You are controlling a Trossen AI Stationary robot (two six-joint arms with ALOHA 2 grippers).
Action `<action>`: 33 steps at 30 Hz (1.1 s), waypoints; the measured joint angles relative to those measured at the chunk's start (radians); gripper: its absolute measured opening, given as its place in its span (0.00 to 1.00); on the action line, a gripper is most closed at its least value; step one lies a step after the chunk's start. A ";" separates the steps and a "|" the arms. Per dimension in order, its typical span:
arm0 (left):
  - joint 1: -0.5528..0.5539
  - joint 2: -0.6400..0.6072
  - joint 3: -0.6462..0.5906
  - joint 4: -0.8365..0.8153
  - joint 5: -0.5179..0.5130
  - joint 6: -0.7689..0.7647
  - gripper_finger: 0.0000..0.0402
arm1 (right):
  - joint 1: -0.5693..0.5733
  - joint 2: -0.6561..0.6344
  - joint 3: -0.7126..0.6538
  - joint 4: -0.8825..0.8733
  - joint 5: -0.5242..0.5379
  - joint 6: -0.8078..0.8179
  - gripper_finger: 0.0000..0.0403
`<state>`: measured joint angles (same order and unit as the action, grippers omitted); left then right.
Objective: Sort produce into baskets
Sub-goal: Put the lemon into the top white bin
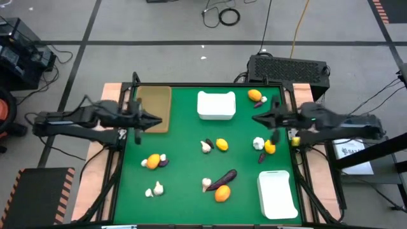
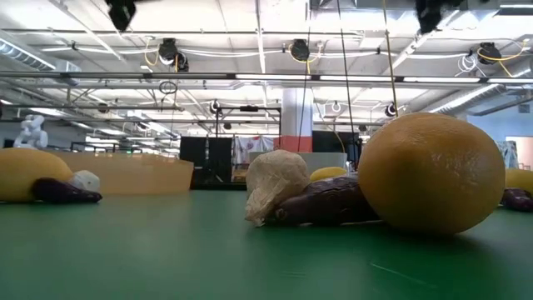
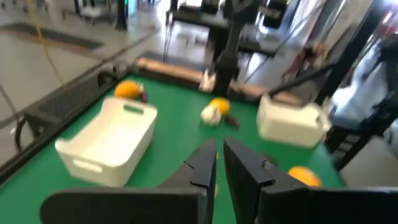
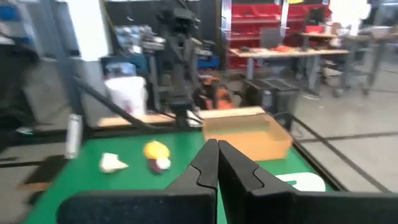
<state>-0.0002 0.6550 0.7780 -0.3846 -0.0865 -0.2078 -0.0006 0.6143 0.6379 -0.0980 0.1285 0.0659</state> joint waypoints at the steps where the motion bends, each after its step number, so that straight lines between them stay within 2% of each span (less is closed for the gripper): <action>1: 0.000 0.024 0.000 0.002 -0.001 0.008 0.09 | 0.000 0.036 -0.017 0.025 0.014 0.000 0.00; 9: 0.000 0.230 0.000 -0.044 0.026 0.059 0.09 | 0.000 0.258 -0.034 0.077 0.029 0.063 0.00; 14: 0.000 0.350 0.000 -0.044 0.029 0.084 0.09 | 0.000 0.320 -0.034 0.081 -0.007 0.176 0.00; 16: 0.000 0.390 0.000 -0.045 0.030 0.090 0.09 | 0.001 0.336 -0.034 0.078 -0.048 0.198 0.00; 20: 0.000 0.453 0.000 -0.045 0.030 0.145 0.09 | 0.001 0.357 -0.026 0.092 -0.056 0.230 0.00; 27: -0.003 0.510 0.000 -0.047 0.036 0.165 0.09 | 0.047 0.421 0.039 0.094 -0.056 0.074 0.00; 33: -0.014 0.515 0.000 -0.058 0.167 0.161 0.09 | 0.119 0.536 0.119 0.095 -0.056 0.050 0.00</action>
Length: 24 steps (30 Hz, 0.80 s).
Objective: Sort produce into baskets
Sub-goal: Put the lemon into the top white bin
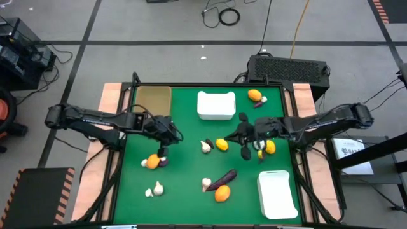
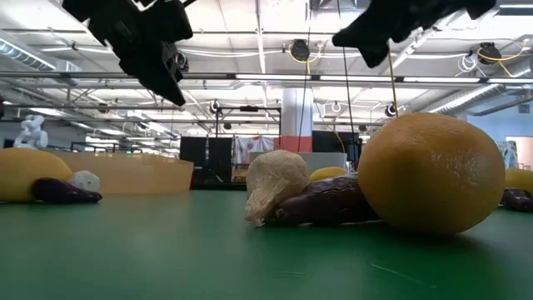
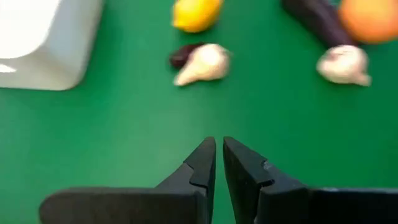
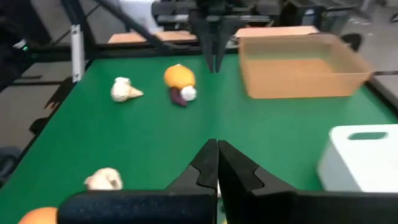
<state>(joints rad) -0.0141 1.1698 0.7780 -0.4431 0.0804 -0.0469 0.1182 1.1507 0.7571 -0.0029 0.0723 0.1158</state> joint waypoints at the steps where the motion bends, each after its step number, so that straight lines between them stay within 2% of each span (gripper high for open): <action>1: -0.003 0.000 0.000 0.002 0.024 -0.001 0.09 | 0.012 0.022 0.014 -0.001 0.000 0.000 0.00; 4: -0.018 0.004 0.000 0.058 0.055 -0.019 0.09 | 0.038 0.074 0.054 -0.017 0.000 -0.002 0.00; 11: -0.058 0.094 0.000 0.296 0.047 -0.044 0.09 | 0.061 0.148 0.098 -0.043 0.008 0.079 0.00; 17: -0.081 0.219 0.000 0.483 0.042 0.004 0.11 | 0.051 0.192 0.098 -0.088 0.009 -0.011 0.00; 21: -0.103 0.295 0.000 0.571 0.037 0.085 0.17 | 0.051 0.214 0.098 -0.100 0.011 -0.055 0.00; 24: -0.114 0.328 0.010 0.593 0.021 0.145 0.27 | 0.047 0.220 0.098 -0.102 0.008 -0.005 0.00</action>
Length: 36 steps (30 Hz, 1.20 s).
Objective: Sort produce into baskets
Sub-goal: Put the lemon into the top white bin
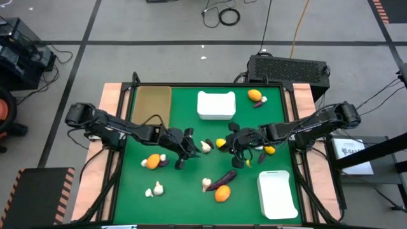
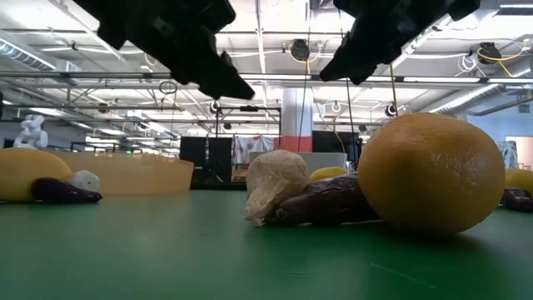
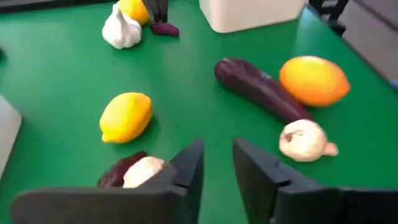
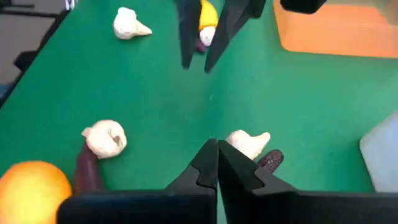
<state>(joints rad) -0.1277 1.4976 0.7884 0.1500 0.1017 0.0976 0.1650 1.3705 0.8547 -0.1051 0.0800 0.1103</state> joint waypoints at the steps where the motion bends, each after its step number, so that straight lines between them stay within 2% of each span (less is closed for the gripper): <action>1: -0.004 0.003 0.003 -0.003 -0.016 0.020 0.31 | -0.003 0.000 0.000 -0.004 0.001 0.022 0.01; 5: -0.012 -0.002 0.024 -0.002 -0.156 0.125 0.47 | -0.031 -0.002 0.000 -0.067 0.001 0.113 0.09; 10: 0.007 -0.040 0.062 -0.007 -0.349 0.255 0.59 | -0.089 -0.003 0.000 -0.111 0.000 0.186 0.26; 15: 0.071 -0.078 0.067 -0.040 -0.406 0.284 0.62 | -0.134 -0.003 0.016 -0.114 0.003 0.232 0.48; 21: 0.137 -0.158 0.066 -0.245 -0.429 0.225 0.62 | -0.158 0.012 0.099 -0.212 -0.002 0.260 0.68; 26: 0.142 -0.259 0.066 -0.327 -0.448 0.182 0.61 | -0.160 0.072 0.195 -0.327 0.027 0.233 0.73; 30: 0.144 -0.322 0.026 -0.313 -0.446 0.193 0.61 | -0.166 0.148 0.274 -0.400 0.055 0.236 0.72; 36: 0.183 -0.373 0.011 -0.272 -0.506 0.222 0.61 | -0.175 0.249 0.373 -0.543 0.063 0.234 0.71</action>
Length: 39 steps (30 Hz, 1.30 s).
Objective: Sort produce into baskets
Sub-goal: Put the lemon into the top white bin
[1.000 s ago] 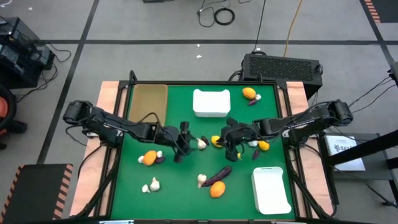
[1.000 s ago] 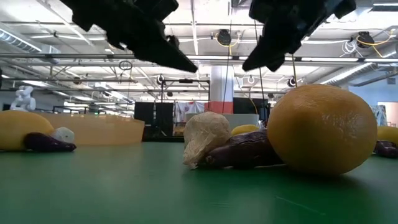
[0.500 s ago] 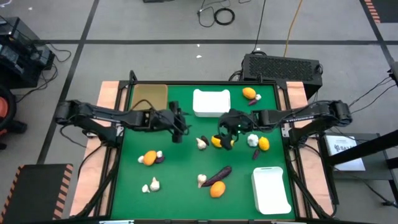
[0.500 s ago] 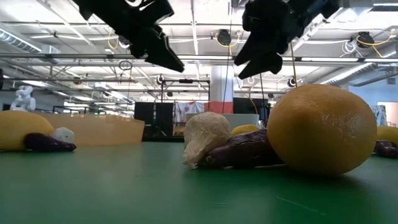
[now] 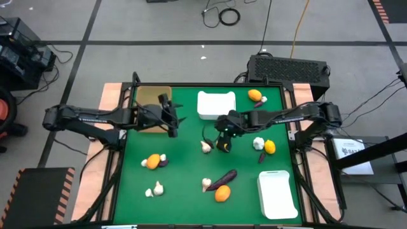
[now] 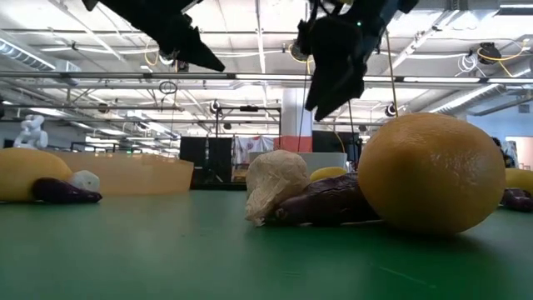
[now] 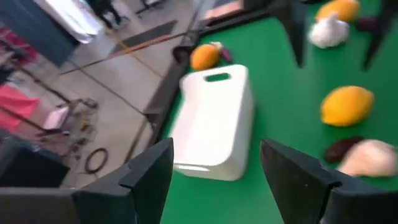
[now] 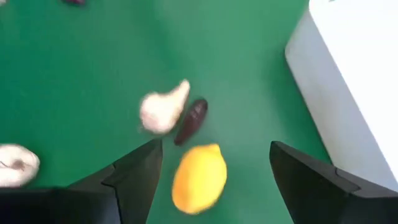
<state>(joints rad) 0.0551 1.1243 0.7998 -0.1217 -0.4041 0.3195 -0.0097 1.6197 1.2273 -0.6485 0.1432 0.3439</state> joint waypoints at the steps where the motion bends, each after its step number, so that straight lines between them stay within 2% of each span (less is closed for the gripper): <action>1: 0.005 -0.002 0.000 -0.002 -0.002 -0.013 0.61 | -0.003 0.014 0.011 -0.023 0.019 0.003 0.71; 4: 0.000 -0.008 0.000 -0.107 0.001 -0.103 0.61 | -0.011 0.052 0.026 -0.071 0.103 0.068 0.71; 7: -0.022 -0.005 -0.005 -0.271 -0.005 -0.208 0.61 | -0.024 0.094 0.024 -0.120 0.111 0.145 0.71; 10: -0.048 -0.017 -0.006 -0.355 -0.066 -0.312 0.61 | -0.043 0.130 0.024 -0.142 0.016 0.225 0.71; 13: -0.086 -0.045 -0.006 -0.434 -0.126 -0.397 0.61 | -0.057 0.151 0.024 -0.141 -0.105 0.233 0.71; 15: -0.118 -0.067 -0.006 -0.477 -0.164 -0.444 0.61 | -0.064 0.157 0.024 -0.133 -0.125 0.225 0.71; 18: -0.168 -0.100 -0.018 -0.487 -0.215 -0.502 0.61 | -0.074 0.157 0.024 -0.132 -0.123 0.220 0.71; 24: -0.237 -0.147 -0.077 -0.491 -0.235 -0.557 0.61 | -0.072 0.168 0.024 -0.120 -0.122 0.219 0.71; 32: -0.279 -0.211 -0.131 -0.491 -0.257 -0.601 0.61 | -0.027 0.179 0.024 -0.100 -0.122 0.220 0.71; 39: -0.286 -0.296 -0.179 -0.433 -0.275 -0.603 0.61 | 0.001 0.199 0.024 -0.068 -0.058 0.244 0.71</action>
<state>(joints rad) -0.2310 0.8284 0.6209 -0.5548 -0.6788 -0.2836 -0.0090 1.8186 1.2518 -0.7170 0.0856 0.5884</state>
